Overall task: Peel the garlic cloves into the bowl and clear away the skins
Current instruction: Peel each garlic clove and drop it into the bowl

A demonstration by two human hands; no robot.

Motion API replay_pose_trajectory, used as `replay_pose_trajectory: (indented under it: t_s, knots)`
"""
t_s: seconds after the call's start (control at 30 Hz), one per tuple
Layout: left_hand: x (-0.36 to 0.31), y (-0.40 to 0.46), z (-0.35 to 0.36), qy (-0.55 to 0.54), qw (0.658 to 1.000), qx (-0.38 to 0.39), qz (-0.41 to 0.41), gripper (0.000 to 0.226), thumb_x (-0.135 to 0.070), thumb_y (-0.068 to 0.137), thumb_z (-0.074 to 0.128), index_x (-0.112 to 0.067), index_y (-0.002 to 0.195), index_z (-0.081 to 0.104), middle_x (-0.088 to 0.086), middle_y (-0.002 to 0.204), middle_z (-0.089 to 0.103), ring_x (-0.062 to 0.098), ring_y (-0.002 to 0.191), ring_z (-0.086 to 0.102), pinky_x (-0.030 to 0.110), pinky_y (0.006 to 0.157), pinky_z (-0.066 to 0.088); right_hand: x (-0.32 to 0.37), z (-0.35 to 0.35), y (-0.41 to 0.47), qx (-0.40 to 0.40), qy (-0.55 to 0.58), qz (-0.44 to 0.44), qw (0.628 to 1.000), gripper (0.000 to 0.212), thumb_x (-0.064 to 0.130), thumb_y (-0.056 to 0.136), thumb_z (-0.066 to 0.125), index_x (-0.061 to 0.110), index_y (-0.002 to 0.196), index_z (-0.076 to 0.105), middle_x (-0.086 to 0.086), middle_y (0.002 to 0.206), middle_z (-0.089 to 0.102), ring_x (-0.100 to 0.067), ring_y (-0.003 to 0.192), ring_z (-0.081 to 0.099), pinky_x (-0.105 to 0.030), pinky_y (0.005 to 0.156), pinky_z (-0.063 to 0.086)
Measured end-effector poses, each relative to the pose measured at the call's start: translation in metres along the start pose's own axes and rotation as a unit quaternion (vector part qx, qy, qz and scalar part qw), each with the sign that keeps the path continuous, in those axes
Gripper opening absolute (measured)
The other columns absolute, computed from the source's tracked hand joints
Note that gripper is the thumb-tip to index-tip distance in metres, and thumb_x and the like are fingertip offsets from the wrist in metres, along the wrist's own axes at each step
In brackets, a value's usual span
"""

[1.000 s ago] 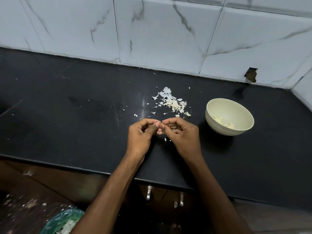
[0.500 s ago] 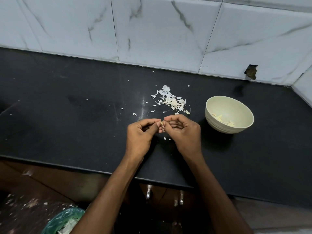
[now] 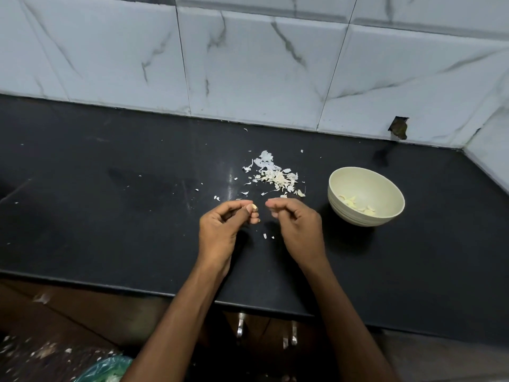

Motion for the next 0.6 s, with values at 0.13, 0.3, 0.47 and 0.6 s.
replay_pose_trajectory:
  t_s: [0.13, 0.3, 0.47, 0.6]
  knots:
    - [-0.001, -0.001, -0.002, 0.01, 1.0, 0.023, -0.012, 0.015, 0.0, 0.091, 0.073, 0.003, 0.105, 0.077, 0.023, 0.094, 0.076, 0.025, 0.083, 0.071, 0.029, 0.078, 0.061, 0.007, 0.005, -0.007, 0.097, -0.045, -0.091, 0.99, 0.03, 0.007, 0.094, 0.066, 0.015, 0.122, 0.076, 0.001, 0.112, 0.073, -0.009, 0.097, 0.072, -0.03, 0.086, 0.06]
    - [-0.003, -0.006, 0.004, 0.116, 0.99, 0.078, 0.015, 0.012, -0.004, 0.093, 0.073, -0.006, 0.101, 0.081, 0.014, 0.092, 0.079, 0.022, 0.085, 0.074, 0.027, 0.08, 0.06, 0.005, -0.015, -0.008, 0.104, -0.198, -0.171, 0.96, 0.017, 0.018, 0.097, 0.066, 0.017, 0.111, 0.075, -0.003, 0.096, 0.074, -0.021, 0.083, 0.07, -0.038, 0.074, 0.058]
    - [-0.006, -0.017, 0.019, 0.227, 0.962, 0.128, 0.086, 0.016, -0.008, 0.095, 0.072, -0.017, 0.103, 0.082, -0.003, 0.094, 0.08, 0.012, 0.083, 0.075, 0.021, 0.077, 0.056, 0.017, -0.041, -0.013, 0.081, -0.247, -0.169, 0.951, 0.013, 0.018, 0.097, 0.065, 0.017, 0.106, 0.074, -0.003, 0.09, 0.071, -0.023, 0.078, 0.068, -0.04, 0.069, 0.057]
    - [-0.008, -0.016, 0.014, 0.338, 0.916, 0.075, 0.201, 0.017, -0.017, 0.096, 0.073, -0.022, 0.11, 0.081, -0.016, 0.104, 0.077, 0.006, 0.102, 0.07, 0.02, 0.088, 0.053, 0.034, -0.091, 0.003, -0.046, -0.23, -0.158, 0.959, 0.008, 0.019, 0.094, 0.075, 0.013, 0.099, 0.077, -0.001, 0.089, 0.073, -0.014, 0.073, 0.065, -0.031, 0.073, 0.054]
Point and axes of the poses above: each hand's wrist, its own y-axis towards the middle knuckle, its own z-axis out of the palm, x = y × z, the point moved 1 cm from there along y, towards the middle knuckle
